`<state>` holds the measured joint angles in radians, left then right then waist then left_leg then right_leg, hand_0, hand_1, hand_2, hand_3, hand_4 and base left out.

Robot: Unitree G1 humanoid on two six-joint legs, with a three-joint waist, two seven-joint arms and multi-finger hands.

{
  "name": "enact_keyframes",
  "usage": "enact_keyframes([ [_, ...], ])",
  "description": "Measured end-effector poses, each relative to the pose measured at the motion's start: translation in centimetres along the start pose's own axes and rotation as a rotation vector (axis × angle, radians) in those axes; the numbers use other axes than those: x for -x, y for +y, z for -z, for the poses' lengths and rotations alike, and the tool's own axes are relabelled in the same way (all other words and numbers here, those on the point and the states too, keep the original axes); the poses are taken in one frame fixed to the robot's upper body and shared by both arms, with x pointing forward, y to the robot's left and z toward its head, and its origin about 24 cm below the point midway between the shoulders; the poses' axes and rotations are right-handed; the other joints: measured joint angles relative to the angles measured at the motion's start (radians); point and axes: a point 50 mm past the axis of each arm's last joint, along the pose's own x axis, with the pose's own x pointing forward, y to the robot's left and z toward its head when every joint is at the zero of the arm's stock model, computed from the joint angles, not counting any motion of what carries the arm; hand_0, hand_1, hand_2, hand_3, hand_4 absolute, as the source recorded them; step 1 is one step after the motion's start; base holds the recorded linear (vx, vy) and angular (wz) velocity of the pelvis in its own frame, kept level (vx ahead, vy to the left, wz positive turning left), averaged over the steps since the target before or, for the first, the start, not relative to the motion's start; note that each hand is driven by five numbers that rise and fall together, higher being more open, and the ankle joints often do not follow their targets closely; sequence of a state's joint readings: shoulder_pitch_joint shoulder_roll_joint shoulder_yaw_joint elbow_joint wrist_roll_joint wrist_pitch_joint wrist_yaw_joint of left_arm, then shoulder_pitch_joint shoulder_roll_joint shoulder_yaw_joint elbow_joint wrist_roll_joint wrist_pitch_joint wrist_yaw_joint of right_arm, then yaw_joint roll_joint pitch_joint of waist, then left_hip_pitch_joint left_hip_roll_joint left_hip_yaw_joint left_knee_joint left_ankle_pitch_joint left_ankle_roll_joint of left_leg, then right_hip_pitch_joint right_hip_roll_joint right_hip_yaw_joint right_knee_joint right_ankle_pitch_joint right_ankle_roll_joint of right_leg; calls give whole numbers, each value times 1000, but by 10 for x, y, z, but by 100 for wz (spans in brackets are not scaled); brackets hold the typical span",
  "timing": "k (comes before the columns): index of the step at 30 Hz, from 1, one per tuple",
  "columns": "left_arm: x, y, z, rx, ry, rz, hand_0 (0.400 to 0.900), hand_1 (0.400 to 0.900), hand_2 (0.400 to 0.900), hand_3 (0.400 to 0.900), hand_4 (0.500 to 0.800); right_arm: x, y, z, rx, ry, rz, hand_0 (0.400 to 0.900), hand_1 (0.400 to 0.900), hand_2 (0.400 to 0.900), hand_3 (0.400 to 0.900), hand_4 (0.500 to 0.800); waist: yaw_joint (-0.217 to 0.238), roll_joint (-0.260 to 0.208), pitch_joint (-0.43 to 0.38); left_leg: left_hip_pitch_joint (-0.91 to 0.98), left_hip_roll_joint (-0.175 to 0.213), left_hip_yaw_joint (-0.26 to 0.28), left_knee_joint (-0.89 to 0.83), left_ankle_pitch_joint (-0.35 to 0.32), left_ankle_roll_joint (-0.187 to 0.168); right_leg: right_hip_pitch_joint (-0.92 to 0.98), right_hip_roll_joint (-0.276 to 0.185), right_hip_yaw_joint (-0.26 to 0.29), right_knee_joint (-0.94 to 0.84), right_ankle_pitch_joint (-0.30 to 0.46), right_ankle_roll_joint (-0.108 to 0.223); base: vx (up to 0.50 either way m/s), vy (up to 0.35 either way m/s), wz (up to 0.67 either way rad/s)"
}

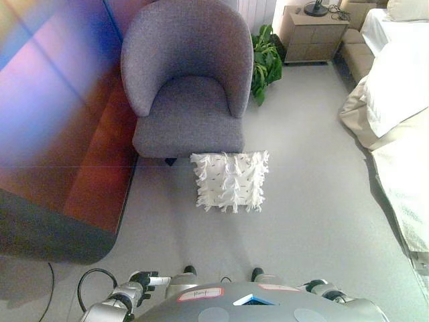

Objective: Pick up the pillow and put it on the sofa.

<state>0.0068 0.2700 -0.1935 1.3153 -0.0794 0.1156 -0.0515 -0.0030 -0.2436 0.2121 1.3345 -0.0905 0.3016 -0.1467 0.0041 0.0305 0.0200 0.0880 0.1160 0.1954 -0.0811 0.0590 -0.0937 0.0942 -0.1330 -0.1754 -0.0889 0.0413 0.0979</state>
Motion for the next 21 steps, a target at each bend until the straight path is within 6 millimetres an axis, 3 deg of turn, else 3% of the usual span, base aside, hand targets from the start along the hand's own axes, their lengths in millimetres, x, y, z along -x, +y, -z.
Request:
enact_keyframes([
  [11,0,0,0,5,-8,1,900,900,900,900,800,0,0,-1,-1,-19,1,900,900,900,900,800,0,-10,6,2,0,0,0,0,0,3,0,0,0,0,0,0,0,0],
  [21,0,1,-2,6,-14,-1,900,900,900,900,800,2,-3,-16,-20,-128,42,900,900,900,900,800,0,-20,14,2,0,1,0,0,0,2,0,1,1,0,0,-3,-4,-1],
])
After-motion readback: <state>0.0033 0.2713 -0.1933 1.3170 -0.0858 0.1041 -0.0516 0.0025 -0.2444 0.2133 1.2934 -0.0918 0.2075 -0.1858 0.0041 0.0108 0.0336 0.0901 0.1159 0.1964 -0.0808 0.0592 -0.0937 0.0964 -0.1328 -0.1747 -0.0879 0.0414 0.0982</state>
